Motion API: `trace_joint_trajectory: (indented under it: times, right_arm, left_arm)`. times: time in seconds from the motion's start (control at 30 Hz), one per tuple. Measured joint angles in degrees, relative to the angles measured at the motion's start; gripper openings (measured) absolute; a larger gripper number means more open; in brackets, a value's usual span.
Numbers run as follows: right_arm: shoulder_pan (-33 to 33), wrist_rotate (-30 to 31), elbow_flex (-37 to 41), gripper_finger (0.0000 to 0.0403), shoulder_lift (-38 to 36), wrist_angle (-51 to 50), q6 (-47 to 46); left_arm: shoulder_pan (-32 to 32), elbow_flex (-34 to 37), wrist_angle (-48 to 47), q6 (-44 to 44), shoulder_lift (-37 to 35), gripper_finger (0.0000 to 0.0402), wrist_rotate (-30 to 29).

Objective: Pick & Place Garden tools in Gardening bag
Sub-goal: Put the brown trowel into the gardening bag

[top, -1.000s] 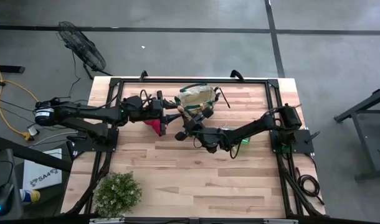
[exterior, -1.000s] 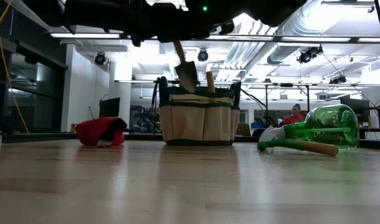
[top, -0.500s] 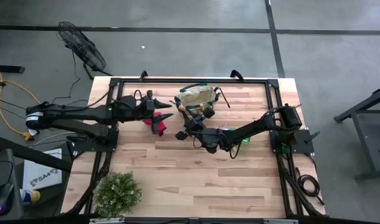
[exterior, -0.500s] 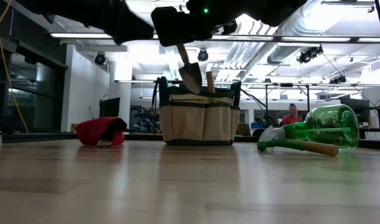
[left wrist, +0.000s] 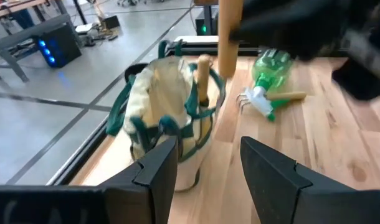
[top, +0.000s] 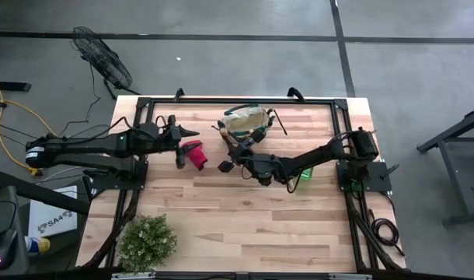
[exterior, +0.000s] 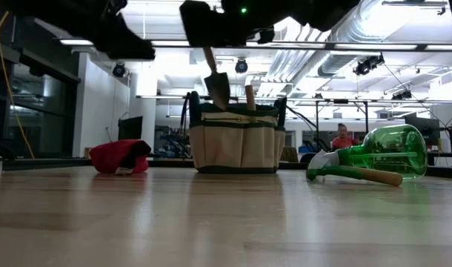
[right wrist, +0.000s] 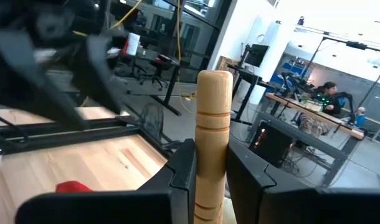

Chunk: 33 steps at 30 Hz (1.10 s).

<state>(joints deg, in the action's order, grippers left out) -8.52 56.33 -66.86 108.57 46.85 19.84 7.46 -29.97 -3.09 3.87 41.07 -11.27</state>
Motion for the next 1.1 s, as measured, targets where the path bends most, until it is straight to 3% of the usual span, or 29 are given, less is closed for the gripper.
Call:
trace_joint_trajectory:
  times: [0.23,0.37,0.53,0.8,0.97,1.1]
  right_arm:
    - [0.7,-0.6,9.7,0.0051,-8.4,0.9,-6.2]
    - [-0.1,-3.7,15.9,0.0051,-10.4,8.7,-7.2]
    - [-1.9,-10.0,20.3,0.0051,-9.9,20.4,-6.8]
    - [-2.6,-13.8,21.0,0.0051,-9.6,19.8,-7.7]
    - [-1.7,-14.9,20.9,0.0051,-4.9,23.4,-9.0]
    - [-1.2,-11.8,20.9,0.0051,-0.5,30.8,-5.9]
  left_arm:
    - [0.0,7.2,3.9,-2.7,-6.3,0.0171,-1.3]
    - [0.0,9.2,4.8,-2.7,-9.8,0.0171,-1.3]
    - [0.0,10.7,5.0,-2.9,-11.9,0.0171,-1.3]
    - [0.0,12.1,6.5,-4.2,-12.1,0.0171,-1.3]
    - [0.0,12.1,6.7,-4.2,-12.1,0.0171,-1.3]
    - [0.0,12.1,6.7,-4.2,-12.1,0.0171,-1.3]
